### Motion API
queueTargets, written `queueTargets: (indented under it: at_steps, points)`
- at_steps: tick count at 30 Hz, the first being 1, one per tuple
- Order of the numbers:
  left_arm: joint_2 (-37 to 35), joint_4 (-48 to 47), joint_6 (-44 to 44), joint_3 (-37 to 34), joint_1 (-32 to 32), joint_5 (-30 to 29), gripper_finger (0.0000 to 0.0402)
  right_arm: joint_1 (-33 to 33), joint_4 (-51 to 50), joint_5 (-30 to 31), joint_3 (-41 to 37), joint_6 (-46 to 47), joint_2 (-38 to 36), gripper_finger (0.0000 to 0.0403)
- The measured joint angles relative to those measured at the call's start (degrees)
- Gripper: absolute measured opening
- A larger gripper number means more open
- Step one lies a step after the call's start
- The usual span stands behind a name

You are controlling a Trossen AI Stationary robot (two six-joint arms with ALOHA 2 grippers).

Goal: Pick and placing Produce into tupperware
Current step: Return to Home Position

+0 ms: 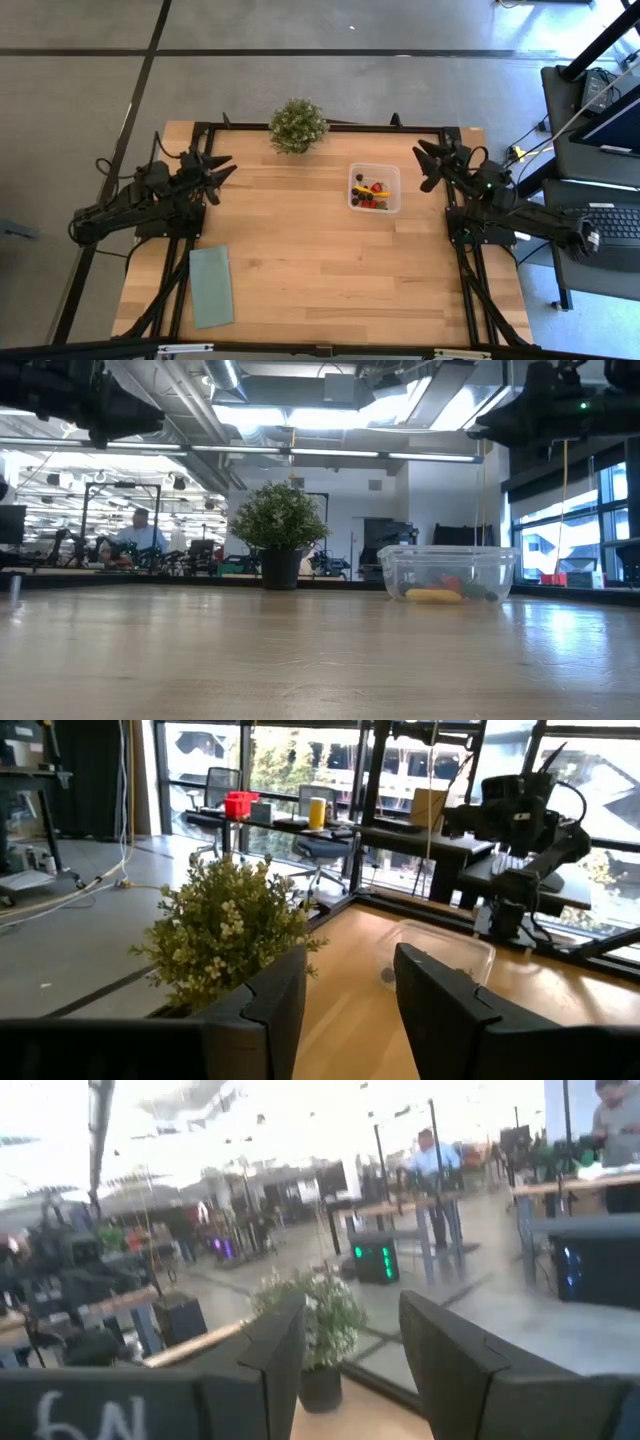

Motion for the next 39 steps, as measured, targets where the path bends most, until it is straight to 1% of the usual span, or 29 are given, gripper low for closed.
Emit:
queueTargets:
  at_steps: [6,9,13,21,25,29,34,39]
  points:
    - [0.0,0.4,-1.2,-0.6,0.0,0.3,0.0137,0.0,8.3,-0.1,-6.0,1.2,-2.4,0.0165]
    - [0.0,2.5,-1.9,-2.6,0.0,1.5,0.0136,0.0,11.2,-0.1,-8.2,1.8,-3.4,0.0165]
    - [0.0,6.0,-2.0,-5.6,0.0,1.7,0.0140,0.0,14.2,-0.1,-10.9,3.5,-4.3,0.0165]
    - [0.0,7.1,-3.7,-10.0,0.0,1.7,0.0149,0.0,13.2,-0.7,-10.8,4.4,-4.4,0.0165]
    - [0.0,7.5,-3.7,-11.5,0.0,1.7,0.0146,0.0,13.1,-0.8,-10.8,4.3,-4.4,0.0165]
    - [0.0,7.7,-3.8,-13.2,0.0,1.7,0.0141,0.0,10.9,-0.8,-10.8,4.4,-4.4,0.0165]
    - [0.0,7.6,-3.6,-13.5,0.0,1.7,0.0136,0.0,10.2,-0.8,-10.8,4.1,-4.4,0.0165]
    - [0.0,7.6,-3.4,-13.5,0.0,1.7,0.0140,0.0,10.5,-1.3,-10.8,3.0,-5.6,0.0165]
